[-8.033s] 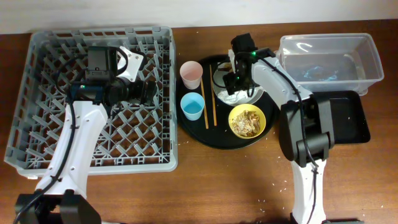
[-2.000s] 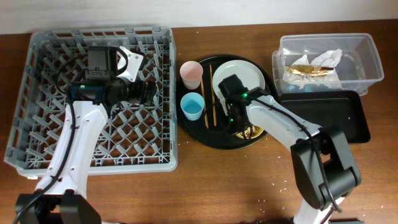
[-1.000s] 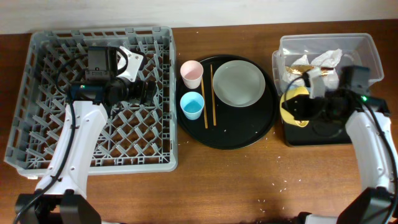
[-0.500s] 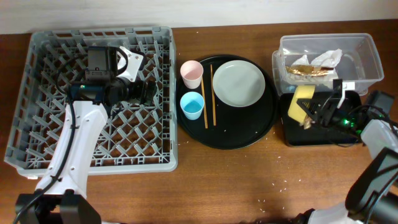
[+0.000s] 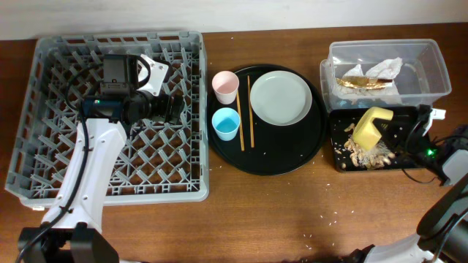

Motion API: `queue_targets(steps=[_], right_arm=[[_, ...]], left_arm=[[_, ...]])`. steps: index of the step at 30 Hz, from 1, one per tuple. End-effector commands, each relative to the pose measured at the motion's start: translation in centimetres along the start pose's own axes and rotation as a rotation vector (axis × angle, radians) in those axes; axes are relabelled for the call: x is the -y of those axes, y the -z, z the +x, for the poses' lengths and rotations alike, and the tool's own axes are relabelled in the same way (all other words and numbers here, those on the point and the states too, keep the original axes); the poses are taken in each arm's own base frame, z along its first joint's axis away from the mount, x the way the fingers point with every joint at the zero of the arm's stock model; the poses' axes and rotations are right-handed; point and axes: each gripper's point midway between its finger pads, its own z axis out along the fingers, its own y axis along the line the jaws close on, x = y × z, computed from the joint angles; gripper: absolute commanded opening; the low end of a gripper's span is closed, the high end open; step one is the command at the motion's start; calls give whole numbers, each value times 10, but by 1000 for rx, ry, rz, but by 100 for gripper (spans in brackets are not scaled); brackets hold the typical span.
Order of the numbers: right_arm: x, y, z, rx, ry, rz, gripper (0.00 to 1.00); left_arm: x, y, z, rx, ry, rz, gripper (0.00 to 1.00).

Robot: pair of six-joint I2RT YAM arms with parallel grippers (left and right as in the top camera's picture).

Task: Sort waste into correct bins and load items into the dishwasher rack
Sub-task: 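Tip yellow bowl over black tray with right gripper to dump scraps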

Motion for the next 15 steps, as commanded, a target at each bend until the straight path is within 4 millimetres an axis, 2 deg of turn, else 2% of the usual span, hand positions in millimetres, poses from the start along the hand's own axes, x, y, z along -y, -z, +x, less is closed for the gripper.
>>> queue_targets(steps=[1, 6, 11, 15], right_arm=[[-5, 2, 0, 7, -55, -40, 4], [-6, 1, 0, 2, -173, -41, 4], [-7, 0, 4, -4, -197, -43, 4], [-13, -15, 13, -53, -122, -56, 4]], left_arm=[[3, 2, -7, 14, 6, 10, 99], [3, 2, -7, 14, 6, 10, 99], [3, 2, -7, 14, 6, 10, 99], [3, 2, -7, 14, 6, 10, 99]])
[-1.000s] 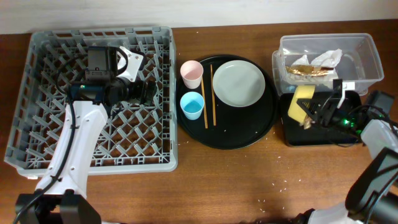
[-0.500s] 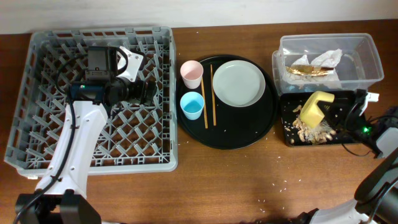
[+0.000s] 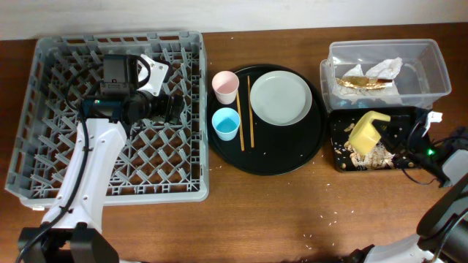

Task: Sort waste into correct bins and load items into the dishwasher rack
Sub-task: 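Tip yellow bowl over black tray with right gripper to dump scraps, then return yellow bowl to black round tray with right gripper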

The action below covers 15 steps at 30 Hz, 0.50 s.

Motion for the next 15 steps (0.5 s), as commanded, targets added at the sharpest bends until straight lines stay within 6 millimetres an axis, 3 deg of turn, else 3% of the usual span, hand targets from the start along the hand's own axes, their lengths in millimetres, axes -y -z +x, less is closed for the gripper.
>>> queue_targets(steps=[1, 6, 12, 15], right_arm=[[-10, -15, 9, -51, 81, -44, 4], [-12, -20, 4, -63, 189, -51, 4], [-14, -29, 14, -97, 132, -51, 4], [-7, -26, 6, -77, 134, -8, 4]], left_arm=[[3, 2, -7, 14, 6, 10, 99], [3, 2, -7, 14, 6, 10, 99], [3, 2, -7, 14, 6, 10, 99], [3, 2, -7, 14, 6, 10, 99]])
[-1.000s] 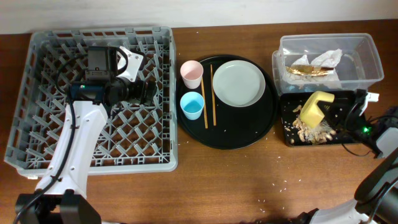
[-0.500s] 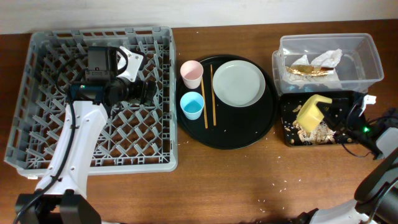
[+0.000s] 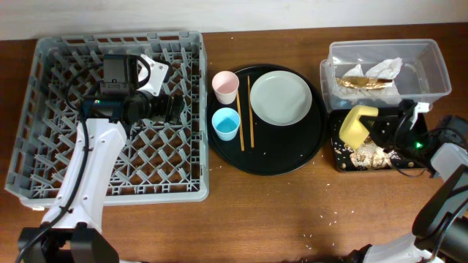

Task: Sort waste into correct bins and load items into the dishwasher rack
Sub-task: 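Return yellow bowl to black round tray with right gripper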

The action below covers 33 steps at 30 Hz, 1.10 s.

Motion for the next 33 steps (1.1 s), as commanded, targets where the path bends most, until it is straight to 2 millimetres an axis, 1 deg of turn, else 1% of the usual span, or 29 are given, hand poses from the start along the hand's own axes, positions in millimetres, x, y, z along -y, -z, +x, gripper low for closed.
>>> queue_targets(steps=[1, 2, 4, 7, 8, 10, 11, 13, 14, 15, 16, 17, 20, 21, 23, 27, 30, 33], right_arm=[[-3, 4, -5, 13, -21, 5, 4], [-10, 4, -5, 12, -25, -29, 4], [-13, 1, -1, 1, -49, -33, 4], [-32, -14, 11, -52, -4, -47, 4], [-41, -22, 16, -79, 24, -54, 4], [-55, -47, 34, -156, 97, 0, 4], [-56, -62, 44, -194, 120, 66, 4], [-56, -85, 63, -250, 181, 184, 4], [-51, -101, 77, -283, 228, 291, 4], [-46, -111, 85, -298, 253, 362, 4], [-38, -122, 97, -316, 288, 459, 4], [-30, -129, 104, -326, 316, 534, 4], [-3, -145, 127, -330, 413, 789, 4], [3, -150, 135, -333, 452, 850, 4], [8, -155, 145, -333, 526, 929, 4], [20, -157, 152, -321, 642, 1055, 4], [39, -155, 153, -339, 653, 1119, 4], [55, -158, 156, -361, 645, 1142, 4]], left_arm=[[3, 2, -7, 14, 6, 10, 99], [3, 2, -7, 14, 6, 10, 99], [3, 2, -7, 14, 7, 10, 99], [3, 2, -7, 14, 6, 10, 99], [3, 2, -7, 14, 7, 10, 99], [3, 2, -7, 14, 7, 10, 99], [3, 2, -7, 14, 6, 10, 99], [3, 2, -7, 14, 7, 10, 99], [3, 2, -7, 14, 7, 10, 99], [3, 2, -7, 14, 6, 10, 99], [3, 2, -7, 14, 6, 10, 99], [3, 2, -7, 14, 7, 10, 99], [3, 2, -7, 14, 7, 10, 99], [3, 2, -7, 14, 6, 10, 99], [3, 2, -7, 14, 7, 10, 99], [3, 2, -7, 14, 7, 10, 99], [3, 2, -7, 14, 6, 10, 99], [3, 2, -7, 14, 6, 10, 99]])
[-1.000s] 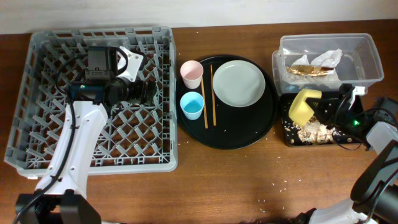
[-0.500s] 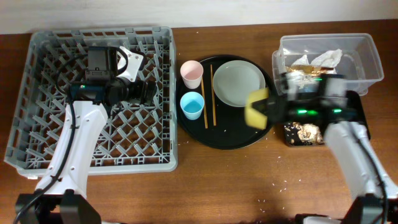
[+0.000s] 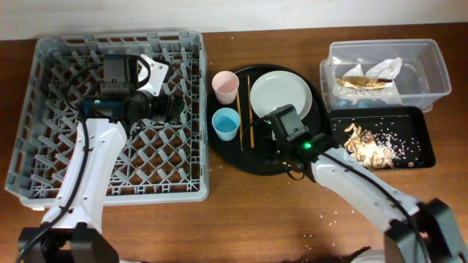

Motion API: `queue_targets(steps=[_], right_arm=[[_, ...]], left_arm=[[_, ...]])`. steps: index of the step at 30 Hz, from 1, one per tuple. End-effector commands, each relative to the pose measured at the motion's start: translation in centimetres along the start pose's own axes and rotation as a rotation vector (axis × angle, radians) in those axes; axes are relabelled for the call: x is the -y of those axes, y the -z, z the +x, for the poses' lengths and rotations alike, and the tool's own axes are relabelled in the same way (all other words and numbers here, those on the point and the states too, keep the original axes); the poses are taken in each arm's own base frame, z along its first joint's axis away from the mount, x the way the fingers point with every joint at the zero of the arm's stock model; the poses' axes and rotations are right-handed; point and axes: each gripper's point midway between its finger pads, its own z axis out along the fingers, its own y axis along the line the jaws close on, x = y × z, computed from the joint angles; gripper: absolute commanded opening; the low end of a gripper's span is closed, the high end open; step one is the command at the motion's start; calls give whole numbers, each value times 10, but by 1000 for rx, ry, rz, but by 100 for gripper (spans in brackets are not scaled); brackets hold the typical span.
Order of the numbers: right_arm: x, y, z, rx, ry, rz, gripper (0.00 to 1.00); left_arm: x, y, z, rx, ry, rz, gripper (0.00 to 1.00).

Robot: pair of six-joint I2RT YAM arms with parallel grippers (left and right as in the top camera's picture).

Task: Sort waste into correct bins and load items into the dishwasher rack
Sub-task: 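Return yellow bowl to black round tray with right gripper, then grasp blue cup with right gripper and lift it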

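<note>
A grey dishwasher rack (image 3: 44, 88) fills the left of the table. My left gripper (image 3: 155, 71) hovers over its far middle, white fingers apart with nothing between them. On a round black tray (image 3: 234, 157) stand a pink cup (image 3: 225, 86), a blue cup (image 3: 226, 123), two chopsticks (image 3: 240, 109) and a pale plate (image 3: 281, 91). My right gripper (image 3: 272, 126) reaches over the near edge of that plate; the wrist covers its fingers. No yellow bowl shows.
A clear bin (image 3: 431, 73) at the back right holds crumpled paper and a wrapper. In front of it lies a black rectangular tray (image 3: 417, 150) strewn with food scraps (image 3: 363, 146). The right arm crosses the table from the near right corner.
My right gripper was at the black rectangular tray with the yellow bowl; now it is over the round tray by the plate and the bowl is out of sight. The left arm is still.
The yellow bowl was tipped over the scraps in the black rectangular tray, held from the right. It then sat further left and higher in that tray at each moment. Now the tray holds only scraps, and my right arm is over the round tray.
</note>
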Motion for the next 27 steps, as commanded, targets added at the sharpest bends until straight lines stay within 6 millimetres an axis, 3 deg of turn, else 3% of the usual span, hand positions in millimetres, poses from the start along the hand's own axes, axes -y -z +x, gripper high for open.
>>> queue_targets(steps=[1, 8, 11, 12, 15, 17, 20, 23, 27], right_arm=[[14, -16, 1, 0, -2, 95, 4], [12, -18, 2, -7, -2, 82, 5], [10, -16, -4, 10, 5, 75, 12], [8, -15, -7, 16, 12, 72, 18], [-6, -5, -20, 22, 31, 12, 57], [-23, 11, -33, 15, 32, -58, 68], [-50, 44, -69, 58, 34, -157, 69], [-68, 72, -116, 198, 19, -221, 59], [-71, 59, -134, 245, -100, -235, 54]], left_arm=[[3, 2, -7, 14, 6, 10, 99], [0, 2, -6, 10, 6, -6, 99], [0, 2, -6, 10, 7, -4, 99], [1, 2, -4, 3, 8, -2, 99], [4, 2, 8, -46, 19, 9, 99], [6, 2, 7, -39, 19, 20, 99], [8, 2, 6, -36, 18, 34, 99], [1, 9, -1, -19, 15, -5, 99], [-6, 37, -27, 32, 91, -29, 99]])
